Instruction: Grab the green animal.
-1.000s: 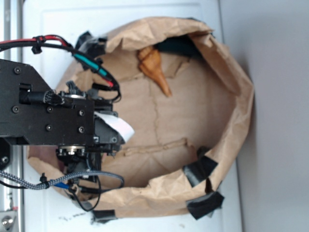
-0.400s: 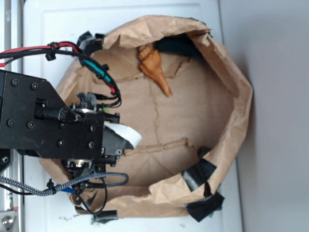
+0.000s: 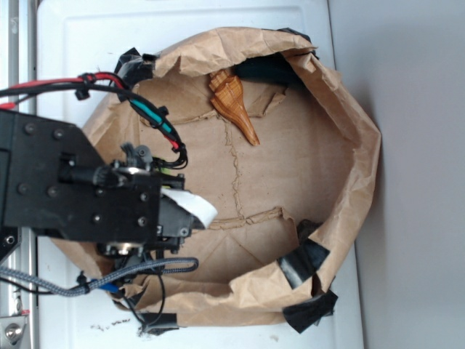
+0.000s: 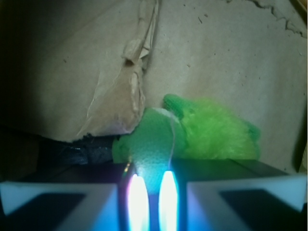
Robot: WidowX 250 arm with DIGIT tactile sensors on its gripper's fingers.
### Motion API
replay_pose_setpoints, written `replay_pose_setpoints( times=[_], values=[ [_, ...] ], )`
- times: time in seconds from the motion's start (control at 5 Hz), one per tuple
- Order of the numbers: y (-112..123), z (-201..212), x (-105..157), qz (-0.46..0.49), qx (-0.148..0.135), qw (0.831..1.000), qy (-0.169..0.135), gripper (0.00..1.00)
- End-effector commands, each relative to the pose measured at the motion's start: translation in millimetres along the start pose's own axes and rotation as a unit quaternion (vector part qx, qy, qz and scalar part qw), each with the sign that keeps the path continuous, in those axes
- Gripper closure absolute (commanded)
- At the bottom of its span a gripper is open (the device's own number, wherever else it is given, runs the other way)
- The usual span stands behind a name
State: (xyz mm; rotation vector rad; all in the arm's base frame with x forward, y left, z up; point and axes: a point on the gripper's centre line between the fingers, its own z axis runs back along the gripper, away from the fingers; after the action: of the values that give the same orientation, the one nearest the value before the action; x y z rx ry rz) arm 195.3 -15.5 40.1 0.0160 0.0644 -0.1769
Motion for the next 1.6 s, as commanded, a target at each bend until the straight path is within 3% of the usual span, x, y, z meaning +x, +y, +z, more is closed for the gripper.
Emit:
replay_pose_setpoints(
  times=[0.0, 0.2, 0.4, 0.8, 1.0, 1.2, 1.4],
  values=[
    [11.1, 24.6, 21.5, 0.029, -0.02, 0.997, -0.067, 1.0],
    [5.7, 24.4, 16.6, -0.004, -0.012, 0.998, -0.069, 0.76],
    [5.7, 24.4, 16.6, -0.004, -0.012, 0.998, -0.069, 0.0],
    [5.7, 24.4, 16.6, -0.004, -0.012, 0.998, -0.069, 0.0],
    [27.0, 16.5, 44.3, -0.129, 0.044, 0.988, -0.072, 0.0],
    [33.5, 18.5, 43.0, -0.252, 0.013, 0.967, -0.042, 0.0],
    [33.5, 18.5, 43.0, -0.252, 0.013, 0.967, -0.042, 0.0]
  ],
)
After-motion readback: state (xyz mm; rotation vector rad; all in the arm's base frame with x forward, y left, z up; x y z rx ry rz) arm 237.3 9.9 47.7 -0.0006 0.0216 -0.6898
